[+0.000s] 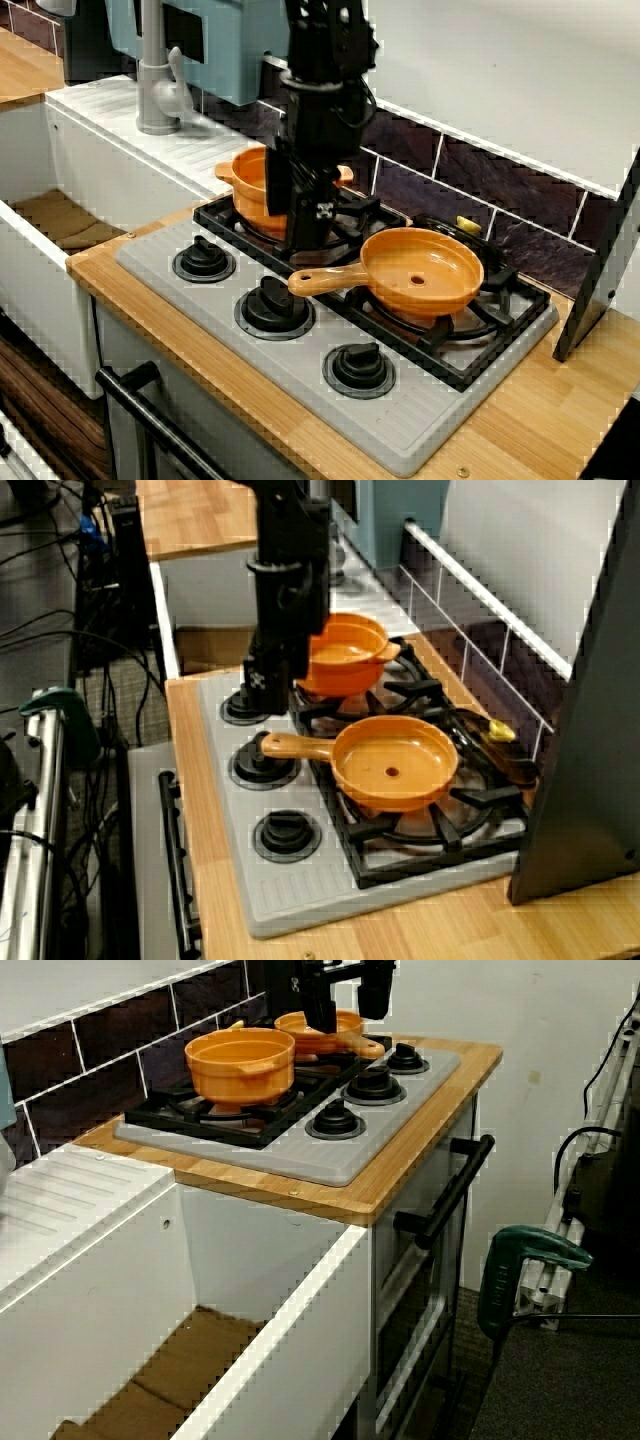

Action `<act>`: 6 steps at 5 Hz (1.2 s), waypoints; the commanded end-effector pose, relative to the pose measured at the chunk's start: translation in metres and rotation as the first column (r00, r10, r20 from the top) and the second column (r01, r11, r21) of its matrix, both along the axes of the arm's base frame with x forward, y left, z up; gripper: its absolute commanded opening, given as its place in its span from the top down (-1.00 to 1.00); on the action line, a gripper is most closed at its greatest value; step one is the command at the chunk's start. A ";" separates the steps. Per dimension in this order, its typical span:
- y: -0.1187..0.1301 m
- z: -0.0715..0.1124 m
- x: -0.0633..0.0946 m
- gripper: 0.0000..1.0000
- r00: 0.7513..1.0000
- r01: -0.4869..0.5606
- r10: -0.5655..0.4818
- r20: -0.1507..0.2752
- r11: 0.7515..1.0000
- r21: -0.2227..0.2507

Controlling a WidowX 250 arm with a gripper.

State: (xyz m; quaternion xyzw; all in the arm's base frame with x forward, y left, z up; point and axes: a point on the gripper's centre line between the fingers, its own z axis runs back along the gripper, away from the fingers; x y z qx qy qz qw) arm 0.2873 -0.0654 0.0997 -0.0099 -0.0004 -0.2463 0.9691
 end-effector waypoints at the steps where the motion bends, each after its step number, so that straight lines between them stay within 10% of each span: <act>1: 0.012 0.019 0.019 -1.00 0.993 -0.083 0.078 0.087 0.995 0.061; 6: 0.024 0.013 0.058 -1.00 0.978 0.069 -0.105 0.181 0.978 0.195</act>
